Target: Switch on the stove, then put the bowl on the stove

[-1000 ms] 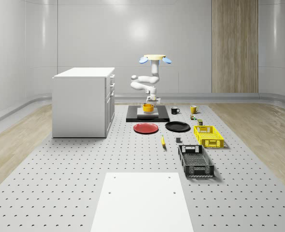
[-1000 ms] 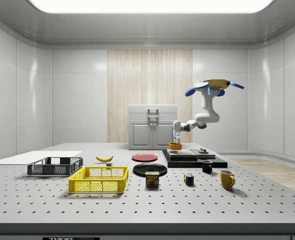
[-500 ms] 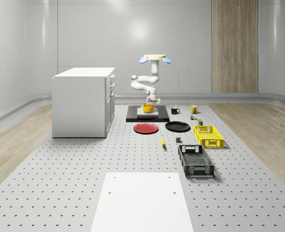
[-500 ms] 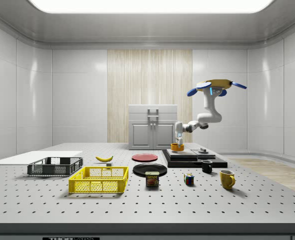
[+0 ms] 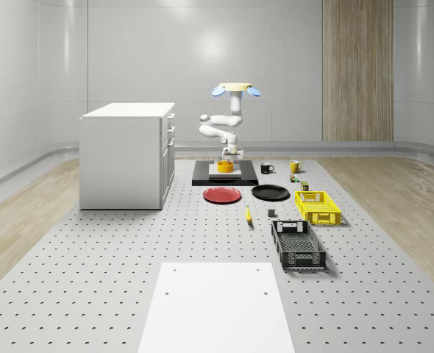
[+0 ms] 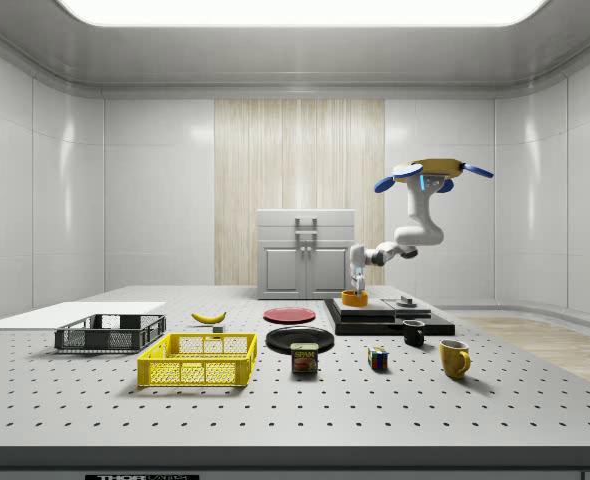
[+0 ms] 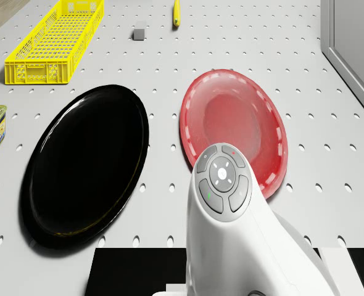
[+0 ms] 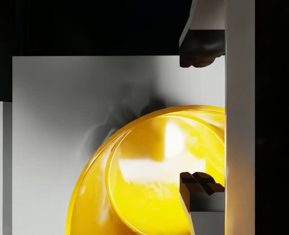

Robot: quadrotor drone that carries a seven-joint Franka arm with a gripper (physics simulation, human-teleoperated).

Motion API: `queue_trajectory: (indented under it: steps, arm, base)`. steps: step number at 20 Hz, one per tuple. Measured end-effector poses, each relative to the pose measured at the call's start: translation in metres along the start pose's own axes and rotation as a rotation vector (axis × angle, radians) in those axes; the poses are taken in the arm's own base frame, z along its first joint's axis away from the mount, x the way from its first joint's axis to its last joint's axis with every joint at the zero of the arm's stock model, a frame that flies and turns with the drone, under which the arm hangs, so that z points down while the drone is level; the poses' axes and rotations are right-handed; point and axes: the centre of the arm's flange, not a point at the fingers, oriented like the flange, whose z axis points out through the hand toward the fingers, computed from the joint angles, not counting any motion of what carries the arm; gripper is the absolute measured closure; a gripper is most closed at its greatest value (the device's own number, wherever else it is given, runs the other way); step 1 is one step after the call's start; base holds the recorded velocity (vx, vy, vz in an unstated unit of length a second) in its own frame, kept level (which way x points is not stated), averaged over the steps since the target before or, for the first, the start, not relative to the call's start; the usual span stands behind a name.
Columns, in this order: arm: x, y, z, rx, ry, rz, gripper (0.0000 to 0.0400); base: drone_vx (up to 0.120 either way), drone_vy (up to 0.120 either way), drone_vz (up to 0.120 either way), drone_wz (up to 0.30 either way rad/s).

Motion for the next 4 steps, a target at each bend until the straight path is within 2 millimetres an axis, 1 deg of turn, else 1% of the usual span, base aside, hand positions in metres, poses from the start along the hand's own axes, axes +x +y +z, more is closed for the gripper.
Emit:
queue_trajectory:
  steps: [2,4]
  arm:
    - [0.0003,0.0003,-0.0055,0.0,0.0,0.0,0.0037]
    - [0.0005,0.0006,-0.0088,0.0,0.0,0.0,0.0025]
  base:
    - [0.0,0.0,0.0,0.0]
    - [0.0,0.0,0.0,0.0]
